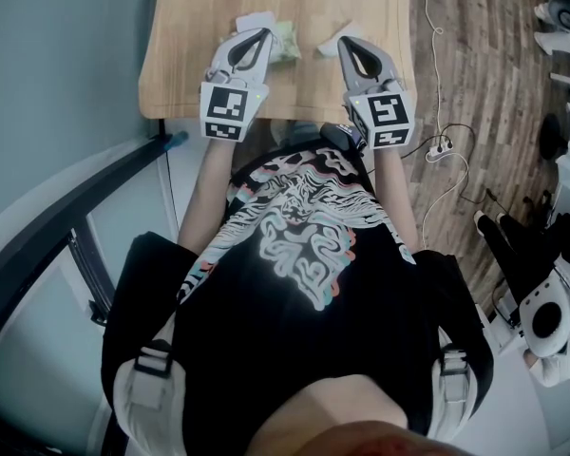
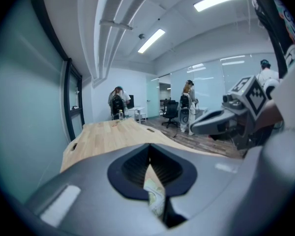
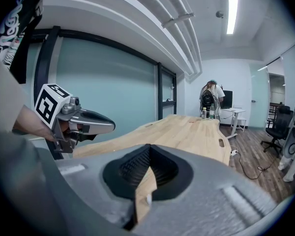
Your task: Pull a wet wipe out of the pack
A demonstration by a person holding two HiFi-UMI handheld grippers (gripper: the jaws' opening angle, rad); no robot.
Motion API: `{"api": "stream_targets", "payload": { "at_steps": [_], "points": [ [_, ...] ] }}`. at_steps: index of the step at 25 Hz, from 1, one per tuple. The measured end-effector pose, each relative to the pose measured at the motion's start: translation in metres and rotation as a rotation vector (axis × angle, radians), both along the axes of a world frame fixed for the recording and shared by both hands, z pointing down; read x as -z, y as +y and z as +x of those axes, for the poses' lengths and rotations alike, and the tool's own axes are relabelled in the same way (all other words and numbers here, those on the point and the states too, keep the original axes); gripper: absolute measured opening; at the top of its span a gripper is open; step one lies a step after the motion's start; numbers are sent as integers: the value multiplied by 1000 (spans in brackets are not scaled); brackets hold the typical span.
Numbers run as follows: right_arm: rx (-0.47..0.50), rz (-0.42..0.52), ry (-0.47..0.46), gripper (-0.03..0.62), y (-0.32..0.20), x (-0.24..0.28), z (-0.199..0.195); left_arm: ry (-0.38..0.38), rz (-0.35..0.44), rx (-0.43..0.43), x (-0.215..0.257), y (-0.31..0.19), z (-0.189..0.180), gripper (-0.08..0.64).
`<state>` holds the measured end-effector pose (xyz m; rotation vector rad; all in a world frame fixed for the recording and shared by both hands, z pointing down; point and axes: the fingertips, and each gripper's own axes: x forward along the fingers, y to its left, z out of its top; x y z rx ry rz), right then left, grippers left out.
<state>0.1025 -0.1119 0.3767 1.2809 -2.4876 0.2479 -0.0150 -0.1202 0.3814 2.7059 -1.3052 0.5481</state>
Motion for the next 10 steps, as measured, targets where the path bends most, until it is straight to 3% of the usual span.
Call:
{"api": "stream_targets", "payload": {
  "at_steps": [10],
  "points": [
    [1,-1,4,-3,-2,-3,-1,3,-5,1,-2,-2,-2,-14]
  ]
}}
